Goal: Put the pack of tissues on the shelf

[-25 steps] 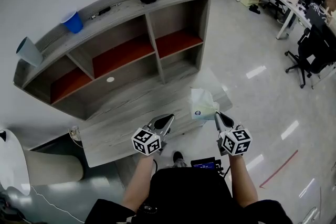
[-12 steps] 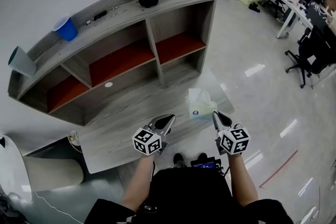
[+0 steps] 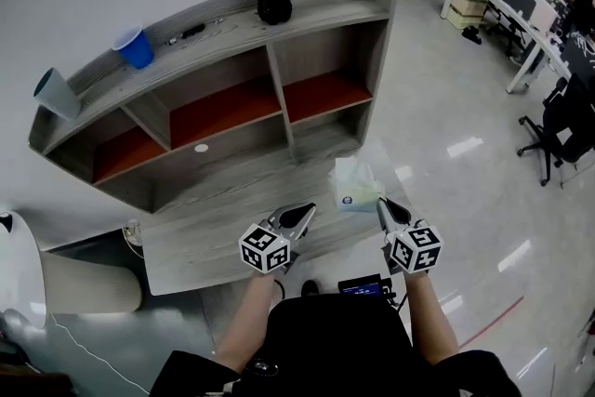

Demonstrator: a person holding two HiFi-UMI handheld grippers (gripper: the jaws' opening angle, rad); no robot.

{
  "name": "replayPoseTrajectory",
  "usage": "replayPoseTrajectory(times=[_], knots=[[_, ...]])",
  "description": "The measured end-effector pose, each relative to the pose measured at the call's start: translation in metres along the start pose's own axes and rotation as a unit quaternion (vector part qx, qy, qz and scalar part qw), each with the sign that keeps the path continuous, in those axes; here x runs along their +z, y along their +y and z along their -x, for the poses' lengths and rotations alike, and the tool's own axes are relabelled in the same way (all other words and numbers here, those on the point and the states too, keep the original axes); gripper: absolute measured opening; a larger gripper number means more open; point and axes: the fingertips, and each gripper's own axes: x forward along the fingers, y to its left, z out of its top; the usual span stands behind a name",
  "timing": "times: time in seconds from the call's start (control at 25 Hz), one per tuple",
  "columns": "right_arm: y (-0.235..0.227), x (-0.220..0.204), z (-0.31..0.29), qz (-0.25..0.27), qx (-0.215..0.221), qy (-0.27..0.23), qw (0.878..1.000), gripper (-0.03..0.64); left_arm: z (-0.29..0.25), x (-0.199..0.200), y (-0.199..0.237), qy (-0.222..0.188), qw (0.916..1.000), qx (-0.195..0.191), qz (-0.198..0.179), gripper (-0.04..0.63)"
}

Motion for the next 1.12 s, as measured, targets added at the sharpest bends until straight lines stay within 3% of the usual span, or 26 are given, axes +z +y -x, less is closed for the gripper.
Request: replayPoseTrajectory(times=[0.52, 0.76, 1.12], knots=[[-0.006, -0.003, -0.002, 0.001, 0.032, 0.006, 0.999, 0.009, -0.004, -0.012, -0.003, 0.019, 0.9982, 0.055, -0.012, -0.009], [-0.011, -0.001, 0.004, 0.001, 0.036, 0.005, 0.999, 0.009, -0.008, -0.008, -0.010, 0.006, 0.9982, 0.059, -0.004, -0.009], [-0.021, -0.007, 0.013, -0.003, 0.044, 0.009, 0.999, 0.009, -0.018, -0.019, -0.021, 0.029, 0.9967, 0.074, -0.015, -0.009]])
